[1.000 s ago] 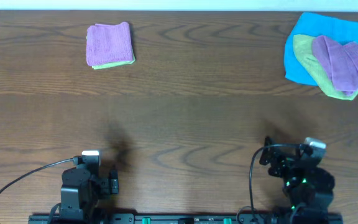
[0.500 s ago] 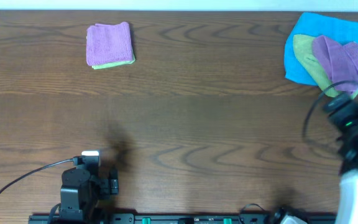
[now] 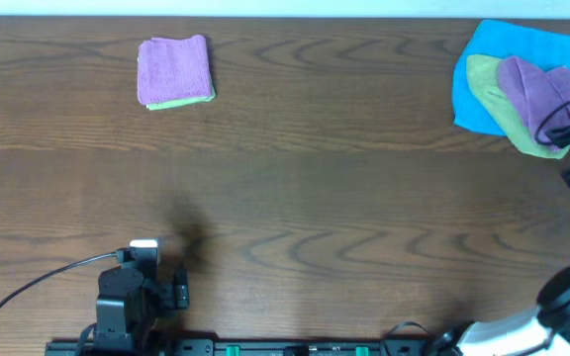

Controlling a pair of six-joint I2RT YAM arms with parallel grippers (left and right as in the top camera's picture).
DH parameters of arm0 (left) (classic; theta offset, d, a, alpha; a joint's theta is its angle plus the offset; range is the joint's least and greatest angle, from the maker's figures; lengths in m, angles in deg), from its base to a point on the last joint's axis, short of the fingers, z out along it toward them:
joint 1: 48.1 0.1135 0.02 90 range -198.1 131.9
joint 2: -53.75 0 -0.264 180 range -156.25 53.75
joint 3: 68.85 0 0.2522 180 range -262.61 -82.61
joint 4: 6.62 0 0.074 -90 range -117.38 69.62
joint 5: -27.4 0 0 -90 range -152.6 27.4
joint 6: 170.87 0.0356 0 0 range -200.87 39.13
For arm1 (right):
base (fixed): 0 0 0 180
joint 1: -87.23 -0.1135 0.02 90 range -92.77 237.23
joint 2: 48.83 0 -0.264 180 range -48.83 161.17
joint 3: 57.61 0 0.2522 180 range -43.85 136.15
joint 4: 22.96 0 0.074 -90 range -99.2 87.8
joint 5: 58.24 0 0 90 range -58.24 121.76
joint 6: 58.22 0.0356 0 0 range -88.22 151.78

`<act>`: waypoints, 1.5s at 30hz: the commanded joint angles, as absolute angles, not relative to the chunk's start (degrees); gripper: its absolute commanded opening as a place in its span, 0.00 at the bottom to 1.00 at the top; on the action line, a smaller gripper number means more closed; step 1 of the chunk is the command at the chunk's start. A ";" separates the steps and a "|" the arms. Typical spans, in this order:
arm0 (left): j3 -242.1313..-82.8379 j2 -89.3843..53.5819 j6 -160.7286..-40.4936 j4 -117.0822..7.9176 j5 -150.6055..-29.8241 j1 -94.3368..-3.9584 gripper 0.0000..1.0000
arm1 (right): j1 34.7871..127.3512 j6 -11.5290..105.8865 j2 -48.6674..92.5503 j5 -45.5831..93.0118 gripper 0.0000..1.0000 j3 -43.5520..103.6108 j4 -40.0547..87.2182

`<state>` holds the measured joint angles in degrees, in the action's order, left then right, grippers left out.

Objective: Fold the cloth
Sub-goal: 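Reach the right gripper to the pink cloth on the top-right pile and grasp it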

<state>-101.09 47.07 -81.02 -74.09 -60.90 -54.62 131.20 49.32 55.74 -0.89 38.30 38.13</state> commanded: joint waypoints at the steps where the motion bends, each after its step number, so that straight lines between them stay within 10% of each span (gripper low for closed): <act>1: -100.00 47.40 -80.86 -76.95 -60.71 -54.45 0.95 | 132.64 40.77 59.52 -5.37 0.91 41.82 38.98; 30: -100.00 47.40 -80.86 -76.95 -60.71 -54.45 0.95 | 134.11 47.68 76.03 -2.83 0.88 47.81 17.80; 45: -100.00 47.40 -80.86 -76.95 -60.73 -54.45 0.95 | 130.17 62.89 80.05 -5.54 0.70 47.81 5.89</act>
<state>-101.09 47.07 -81.02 -74.11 -60.90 -54.62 132.07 58.89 78.26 -3.90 46.87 5.95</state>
